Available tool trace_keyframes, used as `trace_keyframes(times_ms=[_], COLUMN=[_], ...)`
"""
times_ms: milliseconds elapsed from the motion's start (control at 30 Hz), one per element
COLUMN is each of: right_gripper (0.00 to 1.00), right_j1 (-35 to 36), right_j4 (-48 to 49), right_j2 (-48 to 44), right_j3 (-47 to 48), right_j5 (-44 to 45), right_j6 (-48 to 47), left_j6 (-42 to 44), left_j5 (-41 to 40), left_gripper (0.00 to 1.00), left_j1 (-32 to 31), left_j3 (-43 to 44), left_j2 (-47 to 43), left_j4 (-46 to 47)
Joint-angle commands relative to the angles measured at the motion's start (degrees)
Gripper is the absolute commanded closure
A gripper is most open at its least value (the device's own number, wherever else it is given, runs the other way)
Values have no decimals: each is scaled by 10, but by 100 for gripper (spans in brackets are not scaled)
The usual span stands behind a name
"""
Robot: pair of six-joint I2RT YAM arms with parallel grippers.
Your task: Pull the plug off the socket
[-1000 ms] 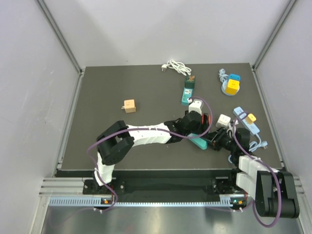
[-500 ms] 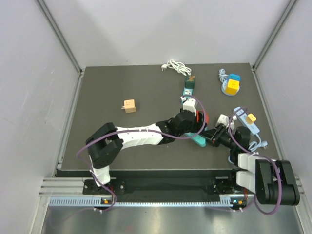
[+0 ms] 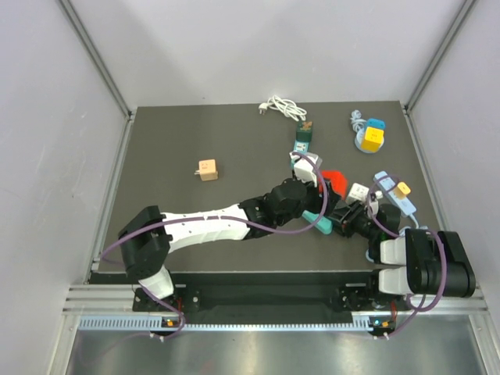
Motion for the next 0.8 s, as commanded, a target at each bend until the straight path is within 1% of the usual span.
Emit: trace_keyframes(times_ms=[0,33,67,100,133,167,200,233,267,300,333,367,400,433,500,533,600,633,700,733,767], right_gripper=[100,100,95,89,79,75,72,68,60,55,52,48,44,38,31,24,18,10,4,1,0], right_j1=[-3,-4,-3,-4,-5,-5,-5,-5,-5,-5,-5,-5,-5,-5,-5,-5,-5,-4,0,7,10], right_j4=[-8,-25,-76,-98,-119,-161,-179,-197,-241,-262,-282,-327,-348,-369,-430,-465,-500,-527,-551,-579,-593], right_j2=[3,-2,-12,-19,-25,-40,-46,-53,-63,-68,-73,-82,-88,-91,-103,-106,-126,-136,-169,-179,-201], right_j3=[-44,-40,-23,-15,-3,4,9,14,28,42,49,56,64,78,94,111,124,135,144,157,165], right_j5=[1,3,5,11,16,21,31,35,50,56,62,70,89,98,120,126,141,146,155,159,169], right_j6=[-56,-70,-109,-125,-157,-170,-181,-189,-213,-235,-245,-257,-270,-290,-311,-328,-343,-350,-353,-358,-360], left_j6=[30,28,22,12,9,6,-2,-7,-14,-31,-39,-46,-54,-54,-52,-50,-48,-48,-50,-50,-49], left_j5=[-72,-83,-97,-110,-116,-119,-132,-140,-146,-152,-150,-146,-139,-138,-144,-152,-160,-170,-182,-187,-194], left_gripper=[100,100,100,100,100,100,100,100,100,100,100,100,100,100,100,100,100,100,100,100,100], left_j1=[9,13,17,29,36,50,57,65,86,98,113,146,162,177,205,213,227,231,244,249,261], left_j3=[36,38,34,28,20,-7,-22,-38,-72,-88,-117,-129,-139,-154,-163,-168,-169,-169,-169,-170,-171], left_j2=[-51,-58,-66,-76,-101,-118,-137,-180,-204,-250,-272,-293,-327,-340,-366,-372,-373,-370,-350,-342,-334], left_j4=[-107,-139,-165,-231,-253,-271,-287,-318,-331,-356,-369,-382,-397,-420,-443,-462,-479,-490,-516,-523,-527])
